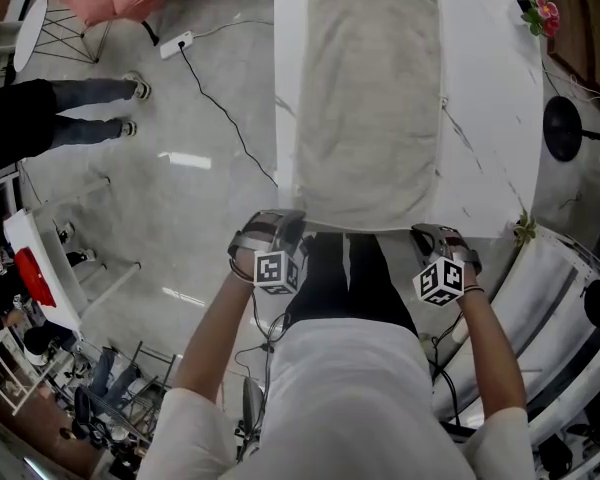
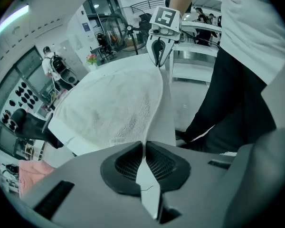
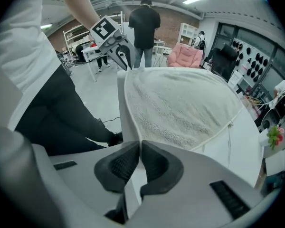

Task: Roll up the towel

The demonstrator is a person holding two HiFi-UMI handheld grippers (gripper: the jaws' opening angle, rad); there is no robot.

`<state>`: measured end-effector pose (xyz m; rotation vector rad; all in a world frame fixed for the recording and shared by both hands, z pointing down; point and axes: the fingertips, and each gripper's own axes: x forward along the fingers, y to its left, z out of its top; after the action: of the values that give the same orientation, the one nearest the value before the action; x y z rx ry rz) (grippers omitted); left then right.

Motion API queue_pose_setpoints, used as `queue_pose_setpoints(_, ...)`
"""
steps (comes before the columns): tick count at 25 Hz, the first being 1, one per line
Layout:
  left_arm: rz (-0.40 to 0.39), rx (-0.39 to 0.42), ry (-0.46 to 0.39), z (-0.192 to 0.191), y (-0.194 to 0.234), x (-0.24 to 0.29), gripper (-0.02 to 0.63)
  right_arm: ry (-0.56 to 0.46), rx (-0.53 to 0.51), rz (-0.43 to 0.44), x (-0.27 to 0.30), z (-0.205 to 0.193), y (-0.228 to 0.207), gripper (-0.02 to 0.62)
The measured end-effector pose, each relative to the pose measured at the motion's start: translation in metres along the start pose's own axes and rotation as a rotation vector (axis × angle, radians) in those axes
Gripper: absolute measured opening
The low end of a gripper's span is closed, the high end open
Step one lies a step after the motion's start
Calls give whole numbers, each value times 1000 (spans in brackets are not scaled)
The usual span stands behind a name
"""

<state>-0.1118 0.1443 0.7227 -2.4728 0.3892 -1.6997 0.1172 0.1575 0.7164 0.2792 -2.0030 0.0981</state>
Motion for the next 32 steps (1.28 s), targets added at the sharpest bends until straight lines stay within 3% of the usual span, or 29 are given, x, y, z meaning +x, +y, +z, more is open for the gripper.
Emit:
queue_pose_setpoints(14,-210,-69,-15,1,-26,-26,34,5,96,157,-21,4,27,26)
queue_pose_setpoints(24,-225,-159,-5,3,16,-15,37,-3,175,140,-12,11,-23,31)
queue_pose_setpoints(29,-198,-201,32,-2,35,-1,44,6,219,87,-3,10,-47,37)
queue_pose_setpoints(32,-159,-242,65,-12,47,11,147,31,229,35,7,6,-59,106)
